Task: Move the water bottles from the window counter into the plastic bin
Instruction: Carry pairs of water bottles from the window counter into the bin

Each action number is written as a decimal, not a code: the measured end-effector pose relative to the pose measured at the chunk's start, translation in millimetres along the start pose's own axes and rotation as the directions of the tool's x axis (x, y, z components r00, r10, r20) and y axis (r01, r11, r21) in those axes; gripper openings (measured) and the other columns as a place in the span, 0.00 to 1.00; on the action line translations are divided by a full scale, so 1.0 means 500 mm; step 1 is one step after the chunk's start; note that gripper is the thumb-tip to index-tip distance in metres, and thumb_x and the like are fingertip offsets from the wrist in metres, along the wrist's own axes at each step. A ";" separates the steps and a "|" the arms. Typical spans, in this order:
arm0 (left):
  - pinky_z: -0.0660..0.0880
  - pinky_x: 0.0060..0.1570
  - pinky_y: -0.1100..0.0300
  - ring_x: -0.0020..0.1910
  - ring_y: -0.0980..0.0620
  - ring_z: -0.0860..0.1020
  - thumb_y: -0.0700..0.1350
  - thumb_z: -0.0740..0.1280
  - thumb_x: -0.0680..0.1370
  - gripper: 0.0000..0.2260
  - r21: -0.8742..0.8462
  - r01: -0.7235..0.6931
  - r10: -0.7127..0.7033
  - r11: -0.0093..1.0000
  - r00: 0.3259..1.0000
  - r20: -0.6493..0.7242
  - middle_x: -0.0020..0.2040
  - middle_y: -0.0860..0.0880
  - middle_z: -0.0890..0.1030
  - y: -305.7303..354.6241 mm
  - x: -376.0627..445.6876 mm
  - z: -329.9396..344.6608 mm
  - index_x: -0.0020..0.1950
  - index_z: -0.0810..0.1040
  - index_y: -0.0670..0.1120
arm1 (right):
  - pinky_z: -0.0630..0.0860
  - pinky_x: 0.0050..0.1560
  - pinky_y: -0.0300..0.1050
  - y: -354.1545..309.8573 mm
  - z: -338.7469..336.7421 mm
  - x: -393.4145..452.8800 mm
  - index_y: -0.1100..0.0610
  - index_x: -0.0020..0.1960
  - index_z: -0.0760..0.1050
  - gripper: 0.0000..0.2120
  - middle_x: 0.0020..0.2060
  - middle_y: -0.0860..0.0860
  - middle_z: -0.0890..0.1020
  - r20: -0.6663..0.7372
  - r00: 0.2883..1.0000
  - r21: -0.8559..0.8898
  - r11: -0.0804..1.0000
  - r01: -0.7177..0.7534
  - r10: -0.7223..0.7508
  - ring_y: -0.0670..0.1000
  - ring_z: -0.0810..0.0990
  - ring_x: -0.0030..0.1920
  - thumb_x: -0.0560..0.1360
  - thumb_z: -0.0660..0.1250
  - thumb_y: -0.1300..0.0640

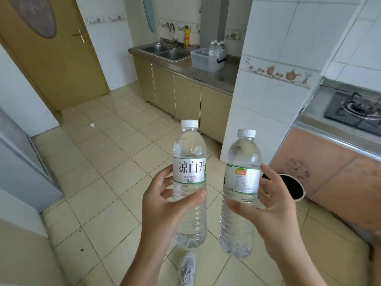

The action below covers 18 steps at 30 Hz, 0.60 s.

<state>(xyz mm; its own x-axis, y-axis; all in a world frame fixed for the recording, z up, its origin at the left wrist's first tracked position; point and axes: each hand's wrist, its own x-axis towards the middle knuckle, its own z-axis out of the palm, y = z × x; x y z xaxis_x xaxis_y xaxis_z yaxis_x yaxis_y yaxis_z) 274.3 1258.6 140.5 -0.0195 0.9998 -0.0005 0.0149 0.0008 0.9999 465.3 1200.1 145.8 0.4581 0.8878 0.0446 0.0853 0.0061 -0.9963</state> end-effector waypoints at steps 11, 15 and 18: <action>0.78 0.47 0.59 0.48 0.57 0.84 0.54 0.82 0.55 0.33 0.035 -0.009 0.007 0.999 0.999 0.051 0.52 0.58 0.85 0.019 0.455 0.137 0.58 0.78 0.66 | 0.78 0.51 0.48 0.008 0.102 0.455 0.35 0.62 0.71 0.44 0.53 0.41 0.82 -0.028 1.000 0.032 0.999 0.001 -0.001 0.46 0.80 0.56 0.51 0.82 0.57; 0.80 0.47 0.56 0.46 0.58 0.85 0.53 0.82 0.54 0.34 0.027 -0.012 0.010 1.000 0.997 0.072 0.51 0.58 0.86 0.026 0.597 0.211 0.59 0.78 0.67 | 0.78 0.46 0.40 0.012 0.105 0.607 0.36 0.63 0.70 0.44 0.53 0.42 0.81 -0.046 0.999 0.032 0.999 0.005 -0.004 0.45 0.81 0.55 0.50 0.81 0.55; 0.79 0.47 0.57 0.47 0.58 0.85 0.53 0.82 0.54 0.33 0.029 -0.017 0.015 0.999 0.997 0.073 0.50 0.59 0.85 0.019 0.701 0.276 0.57 0.78 0.69 | 0.78 0.49 0.43 0.026 0.102 0.733 0.38 0.64 0.70 0.45 0.53 0.43 0.81 -0.043 0.999 0.033 0.999 0.011 -0.010 0.45 0.81 0.54 0.50 0.81 0.56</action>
<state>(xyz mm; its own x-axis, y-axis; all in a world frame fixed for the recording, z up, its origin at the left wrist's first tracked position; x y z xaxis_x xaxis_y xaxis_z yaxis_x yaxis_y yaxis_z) 405.4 1611.8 147.6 0.0539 0.9985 0.0136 0.0441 -0.0160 0.9989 589.1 1548.9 145.6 0.4946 0.8672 0.0576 0.0609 0.0316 -0.9976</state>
